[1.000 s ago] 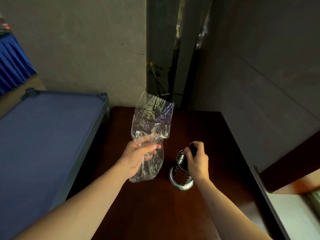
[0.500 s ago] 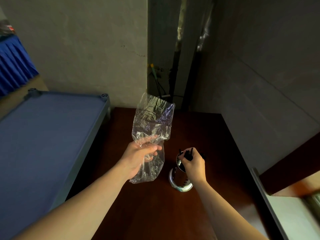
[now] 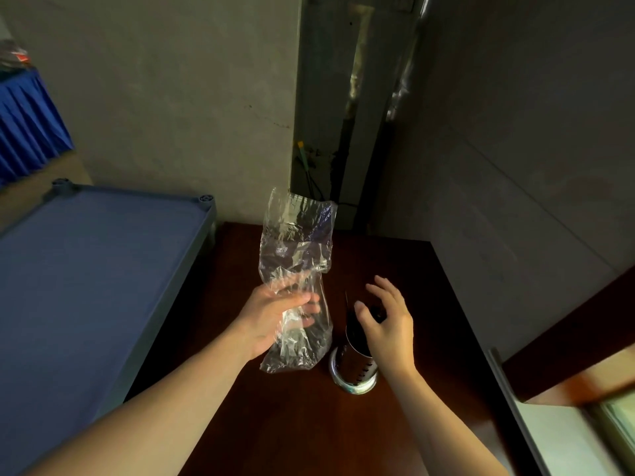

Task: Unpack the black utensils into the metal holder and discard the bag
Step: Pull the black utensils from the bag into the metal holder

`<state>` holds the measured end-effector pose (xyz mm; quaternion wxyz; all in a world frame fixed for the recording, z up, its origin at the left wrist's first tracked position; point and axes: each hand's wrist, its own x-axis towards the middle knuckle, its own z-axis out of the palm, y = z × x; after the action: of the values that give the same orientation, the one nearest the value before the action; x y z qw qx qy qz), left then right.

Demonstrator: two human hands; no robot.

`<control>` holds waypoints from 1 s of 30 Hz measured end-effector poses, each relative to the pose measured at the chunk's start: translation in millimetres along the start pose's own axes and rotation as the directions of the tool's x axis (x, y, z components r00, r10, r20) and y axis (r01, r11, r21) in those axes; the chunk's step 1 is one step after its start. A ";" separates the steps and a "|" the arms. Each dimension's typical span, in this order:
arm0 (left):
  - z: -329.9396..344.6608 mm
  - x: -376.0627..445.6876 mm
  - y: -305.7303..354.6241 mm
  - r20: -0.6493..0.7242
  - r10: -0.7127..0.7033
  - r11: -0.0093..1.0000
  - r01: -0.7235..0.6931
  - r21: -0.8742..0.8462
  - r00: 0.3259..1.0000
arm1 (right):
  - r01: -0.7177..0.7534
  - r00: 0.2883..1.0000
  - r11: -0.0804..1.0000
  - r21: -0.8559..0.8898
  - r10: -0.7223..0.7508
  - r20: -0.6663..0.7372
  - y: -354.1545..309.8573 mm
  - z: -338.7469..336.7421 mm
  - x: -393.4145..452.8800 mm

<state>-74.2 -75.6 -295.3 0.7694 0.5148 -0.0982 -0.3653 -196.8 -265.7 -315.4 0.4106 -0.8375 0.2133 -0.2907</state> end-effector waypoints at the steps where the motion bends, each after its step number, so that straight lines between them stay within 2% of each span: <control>1: 1.2 0.1 2.2 0.007 0.000 1.000 0.000 -0.005 1.000 | 0.028 1.000 0.999 0.032 -0.028 0.012 -9.1 -1.3 3.5; 4: 5.3 0.5 10.9 0.023 0.018 1.000 -0.019 0.015 1.000 | 0.033 0.987 0.984 0.178 -0.061 0.151 -37.4 -1.2 15.9; 7: 8.0 -0.8 22.4 0.034 0.050 0.997 -0.052 0.065 0.998 | 0.010 0.943 0.950 0.313 -0.113 0.313 -60.9 2.0 26.5; 9: 8.7 -2.4 30.6 0.062 0.076 0.993 -0.081 0.086 0.995 | 0.001 0.916 0.922 0.386 -0.155 0.369 -70.3 4.9 30.4; 13: 7.0 -3.8 43.0 0.053 0.086 0.992 -0.090 0.088 0.995 | -0.010 0.906 0.895 0.447 -0.181 0.382 -76.7 11.1 36.1; 20: -7.5 -2.7 52.8 0.011 0.056 0.996 -0.056 0.074 0.998 | -0.065 0.934 0.884 0.463 -0.109 0.340 -75.9 15.9 40.2; 26: -35.5 -2.3 48.2 -0.103 0.044 0.994 -0.033 0.107 0.994 | -0.175 0.951 0.874 0.453 0.031 0.308 -60.2 31.1 35.9; 30: -58.0 -5.0 39.2 -0.202 0.034 0.992 -0.008 0.129 0.979 | -0.248 0.934 0.871 0.423 0.099 0.343 -45.5 45.1 25.8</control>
<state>-29.1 -22.5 -286.4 0.7447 0.5965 -0.0475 -0.2956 -142.5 -229.7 -292.7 0.6502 -0.7284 0.1465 -0.1590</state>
